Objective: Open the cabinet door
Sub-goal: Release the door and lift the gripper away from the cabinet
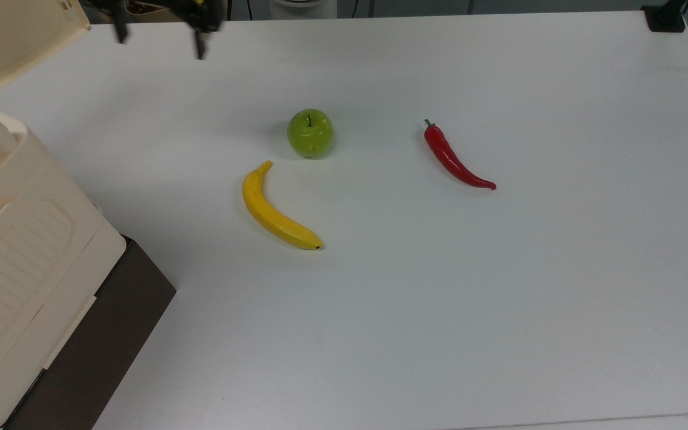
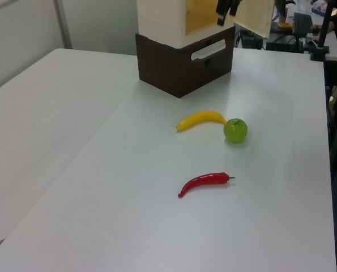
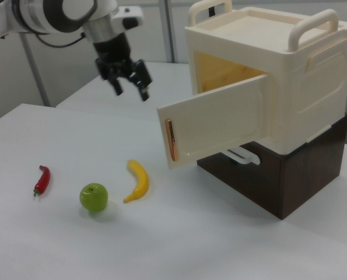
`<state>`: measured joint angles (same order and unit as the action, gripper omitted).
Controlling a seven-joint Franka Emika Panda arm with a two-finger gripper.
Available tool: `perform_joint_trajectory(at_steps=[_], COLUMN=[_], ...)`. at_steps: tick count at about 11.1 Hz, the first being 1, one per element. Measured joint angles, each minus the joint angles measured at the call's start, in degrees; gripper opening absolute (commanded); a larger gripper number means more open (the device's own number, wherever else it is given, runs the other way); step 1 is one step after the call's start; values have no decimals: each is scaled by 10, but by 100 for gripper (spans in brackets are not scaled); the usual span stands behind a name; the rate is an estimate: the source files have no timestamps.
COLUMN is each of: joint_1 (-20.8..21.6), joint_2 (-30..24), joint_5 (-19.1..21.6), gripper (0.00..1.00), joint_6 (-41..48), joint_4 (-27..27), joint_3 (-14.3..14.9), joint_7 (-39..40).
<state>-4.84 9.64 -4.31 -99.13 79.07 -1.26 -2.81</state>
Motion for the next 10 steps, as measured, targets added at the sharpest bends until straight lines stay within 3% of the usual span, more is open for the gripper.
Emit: perform_joint_trajectory(at_steps=[2, 6, 10], joint_1=[15, 60, 100], joint_2=[0, -44, -109], joint_5=[1, 10, 10], gripper=[100, 100, 100], joint_6=[21, 25, 36], joint_4=[22, 107, 169], joint_3=[-22, -27, 13], joint_7=[0, -1, -13])
